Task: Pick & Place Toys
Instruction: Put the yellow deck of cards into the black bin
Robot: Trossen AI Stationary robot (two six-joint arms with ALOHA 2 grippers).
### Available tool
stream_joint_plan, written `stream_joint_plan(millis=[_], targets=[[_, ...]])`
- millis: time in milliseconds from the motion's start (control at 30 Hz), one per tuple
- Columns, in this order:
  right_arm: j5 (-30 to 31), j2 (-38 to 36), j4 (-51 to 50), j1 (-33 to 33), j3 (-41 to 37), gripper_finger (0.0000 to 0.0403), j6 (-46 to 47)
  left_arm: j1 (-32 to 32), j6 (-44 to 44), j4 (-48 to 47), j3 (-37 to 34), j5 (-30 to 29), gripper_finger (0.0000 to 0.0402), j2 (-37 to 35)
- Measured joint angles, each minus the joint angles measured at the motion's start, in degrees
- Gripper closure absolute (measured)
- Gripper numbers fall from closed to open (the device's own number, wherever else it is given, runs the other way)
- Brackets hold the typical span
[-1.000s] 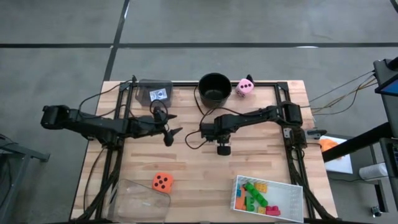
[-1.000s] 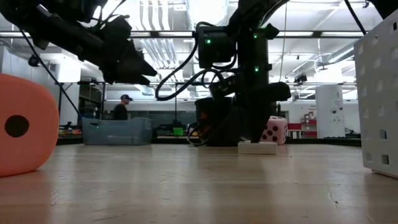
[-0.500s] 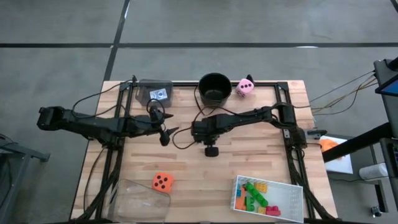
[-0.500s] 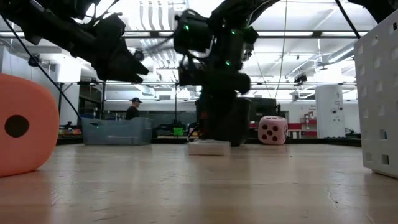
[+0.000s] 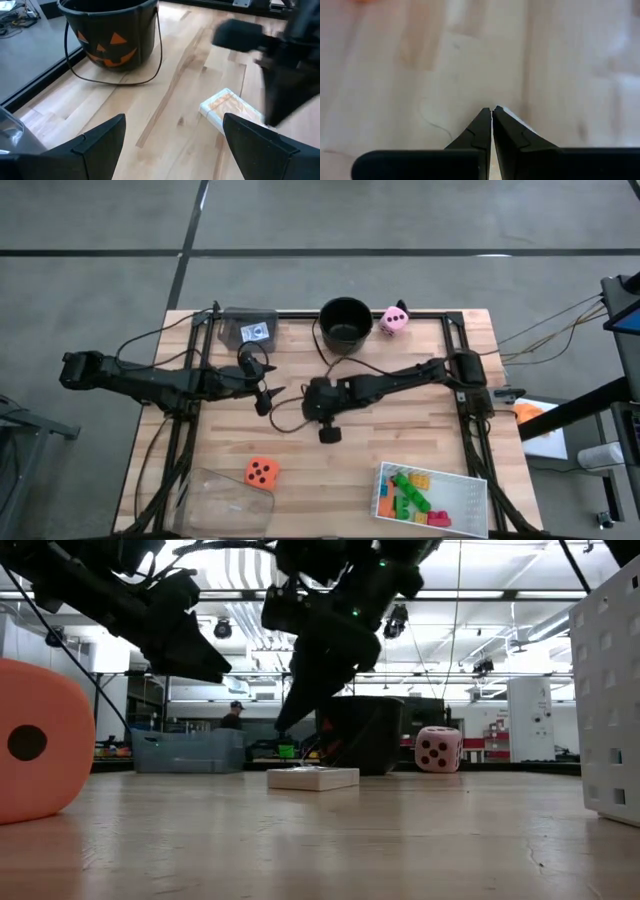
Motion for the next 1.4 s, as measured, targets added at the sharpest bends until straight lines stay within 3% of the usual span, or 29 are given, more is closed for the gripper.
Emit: stream_joint_plan(millis=[233,500,600,800,900,1000,1267,1333,1400], targets=[[-1.8,-6.4,17.8,3.4,-11.9,0.0385,-1.9,0.0,-0.9,0.0,0.0,2.4,0.0067,0.0],[-8.8,-26.4,48.8,5.3,-35.6,0.0385,-3.1,-0.1,-3.3,3.2,0.0,7.6,0.0067,5.3],[-5.9,-34.2,55.8,5.3,-43.9,0.0385,-0.3,-0.1,-4.3,7.3,0.1,7.6,0.0067,9.0],[1.9,-48.2,55.2,5.1,-54.7,0.0370,3.3,-0.1,-5.5,8.7,4.8,10.8,0.0054,16.3],[4.8,-53.8,53.3,5.2,-58.1,0.0319,4.6,-0.4,-5.6,8.7,8.7,13.0,0.0031,20.6],[6.3,-58.0,49.4,5.3,-59.8,0.0244,4.8,-0.6,-5.6,7.0,13.5,14.4,0.0007,25.6],[6.7,-62.7,39.7,5.5,-60.0,0.0044,4.8,-0.6,-8.1,-6.9,30.8,15.1,0.0015,39.8],[6.8,-62.4,39.7,5.5,-59.8,0.0015,4.9,-0.6,-10.6,-14.4,35.9,13.7,0.0015,43.1],[7.1,-62.5,37.6,5.5,-60.0,0.0012,5.0,-0.6,-11.9,-20.8,41.1,12.2,0.0015,46.6]])
